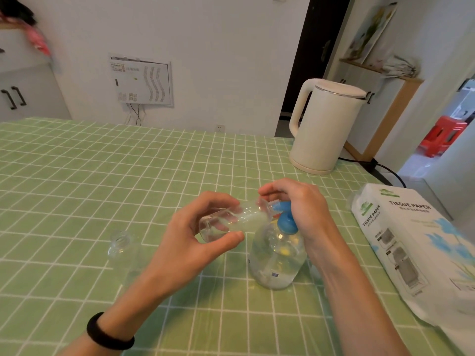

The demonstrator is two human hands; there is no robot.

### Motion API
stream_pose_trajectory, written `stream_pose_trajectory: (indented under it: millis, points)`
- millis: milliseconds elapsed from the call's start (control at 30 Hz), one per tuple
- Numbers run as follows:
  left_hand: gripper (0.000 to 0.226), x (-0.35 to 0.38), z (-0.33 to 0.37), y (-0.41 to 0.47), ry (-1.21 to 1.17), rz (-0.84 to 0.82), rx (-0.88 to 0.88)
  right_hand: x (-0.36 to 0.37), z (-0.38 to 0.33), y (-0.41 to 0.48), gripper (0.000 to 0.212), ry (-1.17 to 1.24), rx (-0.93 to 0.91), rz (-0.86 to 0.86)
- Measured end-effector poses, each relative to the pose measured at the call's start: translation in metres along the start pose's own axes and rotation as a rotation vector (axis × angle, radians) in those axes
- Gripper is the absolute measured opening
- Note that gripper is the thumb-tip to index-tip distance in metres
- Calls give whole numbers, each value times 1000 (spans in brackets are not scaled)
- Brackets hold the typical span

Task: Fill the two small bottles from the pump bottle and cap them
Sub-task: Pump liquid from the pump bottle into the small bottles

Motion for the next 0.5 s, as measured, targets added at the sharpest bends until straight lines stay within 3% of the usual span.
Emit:
stream_pose_trajectory:
  millis: [100,300,500]
  points:
    - [39,1,-1,-1,9,4,-4,-1,1,-7,35,-3,-82,-29]
    - [39,0,2,-1,-15,19,6,-3,30,-19,69,-12,-114,-43]
    - [39,-2,0,0,-34,13,5,2,27,-18,57,-10,-194,-50]
Point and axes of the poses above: each hand's wrist, its own y-axis towards the middle knuckle, its own x-axis out of the palm, z = x × y, the point moved 4 cm from there along y, towards the middle knuckle, and after that the axes turned 10 degrees about x, right-handed, at the moved point
